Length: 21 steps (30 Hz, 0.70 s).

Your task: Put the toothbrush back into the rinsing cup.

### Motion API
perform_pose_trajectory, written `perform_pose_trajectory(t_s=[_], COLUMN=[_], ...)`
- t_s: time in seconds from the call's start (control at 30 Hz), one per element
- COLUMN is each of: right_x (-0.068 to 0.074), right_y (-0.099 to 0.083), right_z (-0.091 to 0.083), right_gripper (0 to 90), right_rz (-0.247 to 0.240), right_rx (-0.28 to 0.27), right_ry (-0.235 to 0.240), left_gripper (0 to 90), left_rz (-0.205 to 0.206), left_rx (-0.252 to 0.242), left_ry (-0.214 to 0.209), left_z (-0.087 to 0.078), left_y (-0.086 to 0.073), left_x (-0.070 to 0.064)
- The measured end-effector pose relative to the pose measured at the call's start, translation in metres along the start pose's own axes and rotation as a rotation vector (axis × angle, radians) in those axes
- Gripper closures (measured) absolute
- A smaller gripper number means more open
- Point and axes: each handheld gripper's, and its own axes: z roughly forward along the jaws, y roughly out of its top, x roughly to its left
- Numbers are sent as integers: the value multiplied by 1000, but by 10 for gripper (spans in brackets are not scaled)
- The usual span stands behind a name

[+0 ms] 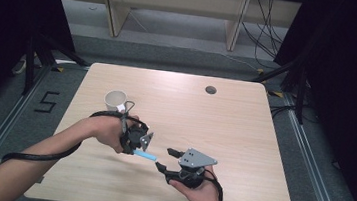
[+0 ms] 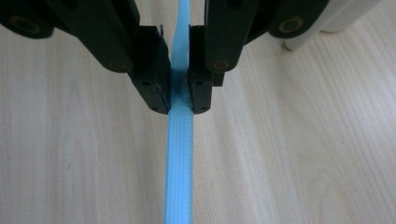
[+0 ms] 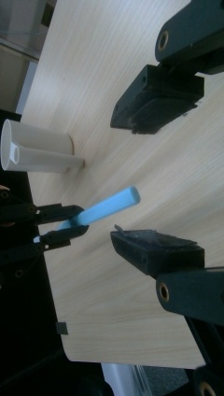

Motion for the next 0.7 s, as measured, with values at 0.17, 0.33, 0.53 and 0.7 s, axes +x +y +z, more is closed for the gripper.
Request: perform_pose_trajectory(t_s=[0.17,0.33,0.53,0.7], right_x=[2,3,4,5], right_y=[-2,-4,-5,-5], right_z=[13,22,25,27], right_gripper=[439,484,558,622], right_rz=[7,-24,-43,-54], right_rx=[13,8,12,9], right_ry=[26,30,39,60], left_gripper=[786,786,786,786], left_rz=[9,13,21,16], left_rx=[-6,-20,-23,-44], left_ry=[-8,-8,-7,-10], left_z=[-1,-2,-5,-6], left_y=[0,2,6,10], left_x=[0,0,-1,-3])
